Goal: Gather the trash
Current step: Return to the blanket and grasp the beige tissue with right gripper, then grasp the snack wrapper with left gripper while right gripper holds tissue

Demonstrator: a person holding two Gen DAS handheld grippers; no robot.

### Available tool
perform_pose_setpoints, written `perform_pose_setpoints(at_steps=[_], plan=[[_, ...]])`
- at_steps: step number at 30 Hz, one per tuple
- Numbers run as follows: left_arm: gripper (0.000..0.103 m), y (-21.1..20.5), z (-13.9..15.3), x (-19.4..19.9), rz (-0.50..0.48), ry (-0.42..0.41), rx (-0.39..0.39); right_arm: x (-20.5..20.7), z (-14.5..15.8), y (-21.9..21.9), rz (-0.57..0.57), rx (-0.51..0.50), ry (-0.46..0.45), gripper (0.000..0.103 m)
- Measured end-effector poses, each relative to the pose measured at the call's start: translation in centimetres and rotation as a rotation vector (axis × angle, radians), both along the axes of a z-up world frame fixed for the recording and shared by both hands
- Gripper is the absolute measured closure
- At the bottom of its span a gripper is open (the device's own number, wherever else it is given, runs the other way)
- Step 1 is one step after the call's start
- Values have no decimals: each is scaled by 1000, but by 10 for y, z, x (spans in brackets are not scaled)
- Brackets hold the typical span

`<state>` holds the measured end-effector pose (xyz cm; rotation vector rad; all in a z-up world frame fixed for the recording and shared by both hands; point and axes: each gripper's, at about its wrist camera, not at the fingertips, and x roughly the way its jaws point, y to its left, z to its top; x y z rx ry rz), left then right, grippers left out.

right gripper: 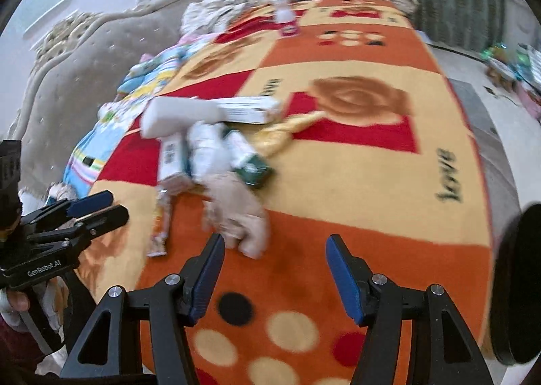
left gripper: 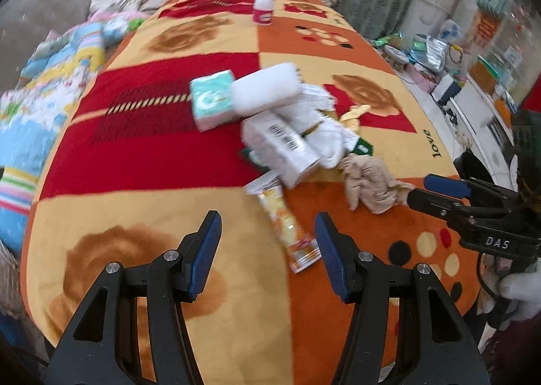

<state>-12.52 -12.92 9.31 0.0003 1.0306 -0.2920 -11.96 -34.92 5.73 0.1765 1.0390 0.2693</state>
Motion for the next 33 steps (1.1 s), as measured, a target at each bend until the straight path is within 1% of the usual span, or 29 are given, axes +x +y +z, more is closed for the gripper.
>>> perform_pose_setpoints(at_steps=[4,8,10,11,13,15,18,19,20,21,22,23,26,33], plan=[[47,8,-5,1,12,28,-26,16,-5,25,56,-15,-2,43],[47,5,-12,3,8,46,-44,32,-18,41,84,-34,-10,43],[47,1,-17,6,12,55,-52,34,-26,45,97,-37,-7,63],[47,0,-20,9,17,59,-59,33,-28,45,97,-50,-7,71],[47,-3,-27,16,34,75,-83,27,-25,43,97,-43,-24,74],[47,-6,-31,20,39,74,-107,19,-17,37,91,-28,-45,74],[48,-14,-38,26,40,57,-89,7,-7,26,78,-18,-60,74],[58,-15,-41,28,42,58,-89,4,-6,23,74,-14,-59,74],[73,-16,-45,30,43,70,-94,0,-3,18,70,-9,-61,74],[77,-16,-48,31,43,84,-97,-2,-2,15,67,-7,-62,74],[81,-15,-47,29,46,65,-94,-5,0,12,62,-3,-63,74],[85,-15,-47,28,36,64,-97,-7,0,10,58,1,-64,74],[89,-13,-45,21,5,79,-128,-11,3,5,47,20,-69,74],[90,-27,-22,1,-65,40,-97,-16,9,3,41,29,-86,74]])
